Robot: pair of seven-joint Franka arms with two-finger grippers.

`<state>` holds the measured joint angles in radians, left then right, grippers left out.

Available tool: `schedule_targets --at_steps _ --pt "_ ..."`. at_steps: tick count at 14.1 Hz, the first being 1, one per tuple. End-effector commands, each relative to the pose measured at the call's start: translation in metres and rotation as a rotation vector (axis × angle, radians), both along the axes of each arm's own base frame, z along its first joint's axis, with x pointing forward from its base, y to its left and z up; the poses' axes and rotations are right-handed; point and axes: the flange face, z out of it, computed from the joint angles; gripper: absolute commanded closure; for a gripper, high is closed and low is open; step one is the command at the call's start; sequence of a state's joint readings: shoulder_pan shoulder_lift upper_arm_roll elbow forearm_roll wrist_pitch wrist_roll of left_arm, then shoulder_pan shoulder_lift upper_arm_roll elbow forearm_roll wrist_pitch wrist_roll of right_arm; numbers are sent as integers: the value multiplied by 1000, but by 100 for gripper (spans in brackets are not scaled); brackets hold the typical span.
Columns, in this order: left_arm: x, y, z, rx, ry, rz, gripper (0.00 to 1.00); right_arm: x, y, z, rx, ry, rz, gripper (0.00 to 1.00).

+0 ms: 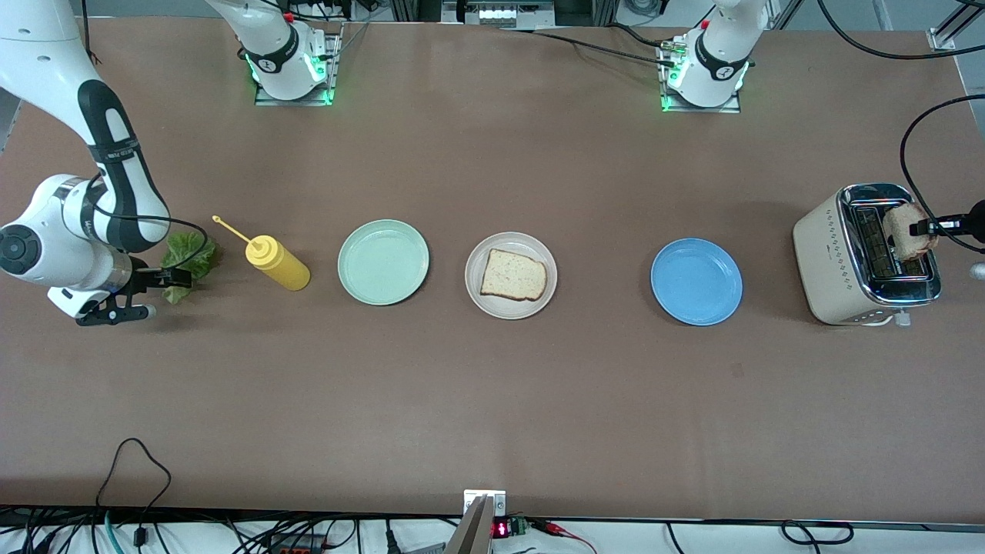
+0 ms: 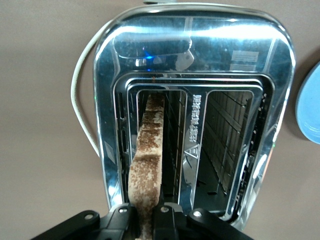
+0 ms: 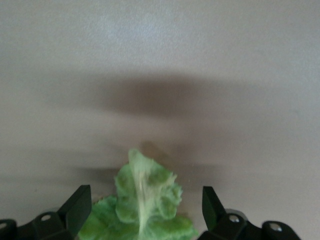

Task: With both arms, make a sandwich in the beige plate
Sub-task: 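Grasp the lettuce with the right gripper while the left gripper grasps bread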

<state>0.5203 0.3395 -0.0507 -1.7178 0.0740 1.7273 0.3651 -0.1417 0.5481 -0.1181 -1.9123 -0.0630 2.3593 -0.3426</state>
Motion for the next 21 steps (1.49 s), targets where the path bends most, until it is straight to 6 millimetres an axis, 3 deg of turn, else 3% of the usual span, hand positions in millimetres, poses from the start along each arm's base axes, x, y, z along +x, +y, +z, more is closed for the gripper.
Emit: schedule_targets --at_steps 1,3,6,8,10,12,15,19,21 --pt "1 -2 34 -15 34 -24 99 0 -2 -9 -17 -27 5 24" --pt "9 -10 63 -16 45 -34 99 -2 -3 -10 -15 -26 3 51" --pt "21 -29 82 -8 34 -58 99 -5 -2 -13 -14 -17 4 75" --pt "26 -59 100 -30 88 -102 99 -2 4 -8 -14 -17 25 97" --pt "32 -89 123 -44 115 -146 99 3 15 5 -10 -6 65 100" --pt "39 -121 142 -57 119 -193 99 4 23 43 8 32 136 100" --pt "45 -163 160 -80 122 -267 99 18 37 97 38 67 394 100" --pt "46 -173 164 -75 119 -286 99 47 61 169 91 114 747 100" --pt "46 -173 166 -69 118 -289 99 59 84 209 97 112 873 100"
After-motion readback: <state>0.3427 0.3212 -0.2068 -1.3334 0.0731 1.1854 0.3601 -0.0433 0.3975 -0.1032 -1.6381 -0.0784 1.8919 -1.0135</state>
